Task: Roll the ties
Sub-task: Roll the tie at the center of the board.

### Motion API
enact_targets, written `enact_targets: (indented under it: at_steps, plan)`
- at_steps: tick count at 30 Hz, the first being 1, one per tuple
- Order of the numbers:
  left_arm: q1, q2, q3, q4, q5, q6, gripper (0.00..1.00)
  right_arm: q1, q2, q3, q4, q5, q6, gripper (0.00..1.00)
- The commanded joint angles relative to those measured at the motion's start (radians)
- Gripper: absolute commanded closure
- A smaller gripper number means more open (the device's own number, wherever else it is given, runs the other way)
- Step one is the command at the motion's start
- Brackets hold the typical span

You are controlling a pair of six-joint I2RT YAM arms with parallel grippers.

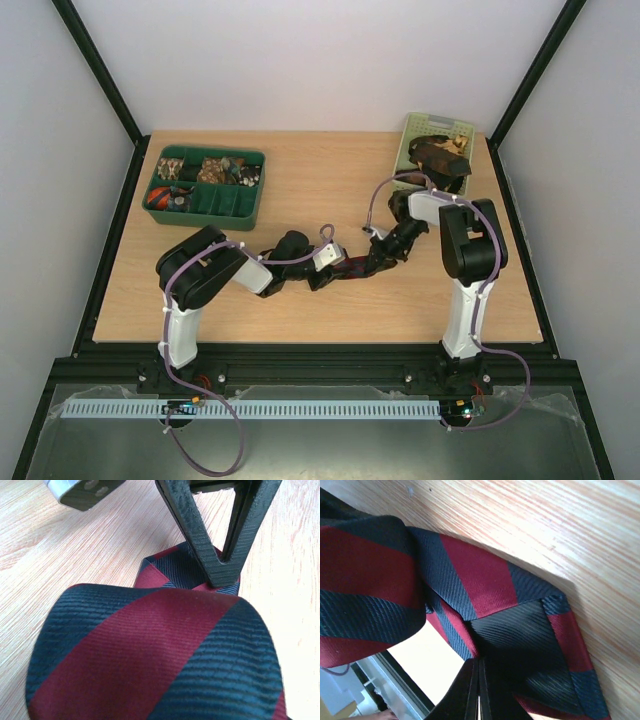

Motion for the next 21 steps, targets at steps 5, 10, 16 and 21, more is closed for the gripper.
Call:
enact_targets:
  at_steps: [5, 10, 16, 21]
  plan:
    - [0.014, 0.032, -0.028, -0.131, -0.002, 0.017, 0.74, 0.007, -0.007, 0.109, -0.078, 0.028, 0.015, 0.99]
    - [0.022, 0.033, -0.030, -0.134, 0.006, 0.030, 0.74, 0.007, 0.014, 0.139, -0.106, 0.059, 0.007, 0.99]
    - [0.027, 0.033, -0.027, -0.136, 0.015, 0.054, 0.74, 0.007, 0.005, 0.137, -0.075, 0.095, 0.033, 0.69]
    - [0.027, 0.036, -0.025, -0.140, 0.013, 0.057, 0.74, 0.012, -0.019, 0.136, -0.066, -0.044, 0.067, 0.75]
